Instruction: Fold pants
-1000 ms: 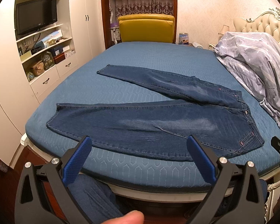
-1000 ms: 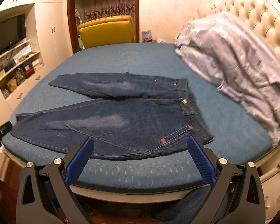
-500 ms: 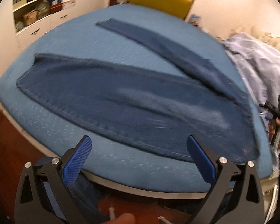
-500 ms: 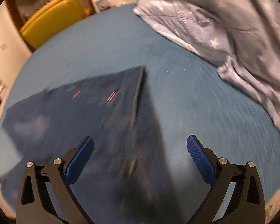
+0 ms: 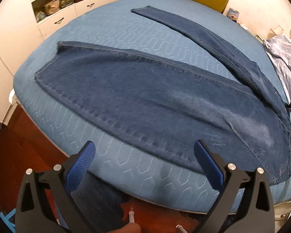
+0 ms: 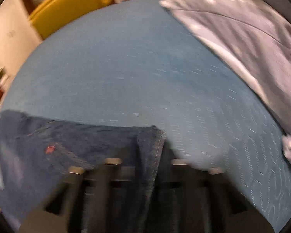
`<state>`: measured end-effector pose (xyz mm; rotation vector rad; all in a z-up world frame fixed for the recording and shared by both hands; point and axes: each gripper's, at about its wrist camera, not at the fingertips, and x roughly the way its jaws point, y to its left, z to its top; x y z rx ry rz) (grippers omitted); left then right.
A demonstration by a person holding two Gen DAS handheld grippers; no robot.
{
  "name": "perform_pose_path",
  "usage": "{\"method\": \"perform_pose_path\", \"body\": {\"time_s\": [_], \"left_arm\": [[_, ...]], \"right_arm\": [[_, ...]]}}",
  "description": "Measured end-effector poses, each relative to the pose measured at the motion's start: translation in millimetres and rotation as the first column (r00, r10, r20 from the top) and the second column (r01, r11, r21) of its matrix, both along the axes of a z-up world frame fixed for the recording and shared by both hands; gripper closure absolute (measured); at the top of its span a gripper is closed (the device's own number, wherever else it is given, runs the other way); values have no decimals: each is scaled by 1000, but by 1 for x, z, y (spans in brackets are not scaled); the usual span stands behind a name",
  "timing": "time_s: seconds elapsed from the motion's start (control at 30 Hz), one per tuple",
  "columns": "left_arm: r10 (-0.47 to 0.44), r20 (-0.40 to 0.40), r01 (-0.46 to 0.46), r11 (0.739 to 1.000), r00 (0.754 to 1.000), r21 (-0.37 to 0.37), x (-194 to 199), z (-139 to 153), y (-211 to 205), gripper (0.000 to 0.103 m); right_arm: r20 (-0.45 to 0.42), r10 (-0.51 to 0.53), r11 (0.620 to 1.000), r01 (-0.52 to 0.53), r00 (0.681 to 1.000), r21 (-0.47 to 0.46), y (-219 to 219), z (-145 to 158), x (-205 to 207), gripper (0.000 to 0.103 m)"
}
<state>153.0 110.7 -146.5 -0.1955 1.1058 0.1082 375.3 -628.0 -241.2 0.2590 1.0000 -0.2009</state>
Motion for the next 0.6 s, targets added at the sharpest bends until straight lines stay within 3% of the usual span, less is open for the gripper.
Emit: {"method": "perform_pose_path", "body": {"time_s": [0.13, 0.23, 0.3, 0.43, 0.5, 0.6], "left_arm": [[-59, 54, 60, 998, 997, -20, 22, 20, -16, 2], [-79, 115, 83, 996, 990, -35, 32, 41, -24, 2], [-80, 161, 92, 993, 984, -70, 37, 56, -25, 2], [-80, 217, 128, 967, 973, -221, 44, 70, -19, 2], [-70, 227, 143, 934, 971, -327, 51, 69, -13, 10], [-69, 231, 169, 878, 971, -448, 75, 58, -2, 19]], "right_arm": [[176, 79, 993, -62, 981, -103, 36, 66, -50, 89], [306, 196, 978, -166, 932, -123, 70, 115, -117, 89], [385, 282, 959, -244, 879, -146, 97, 138, -182, 89], [442, 355, 933, -344, 824, -108, 139, 134, -289, 89], [441, 330, 936, -348, 835, -41, 143, 112, -315, 89], [380, 256, 948, -309, 889, 82, 143, 61, -342, 89]]}}
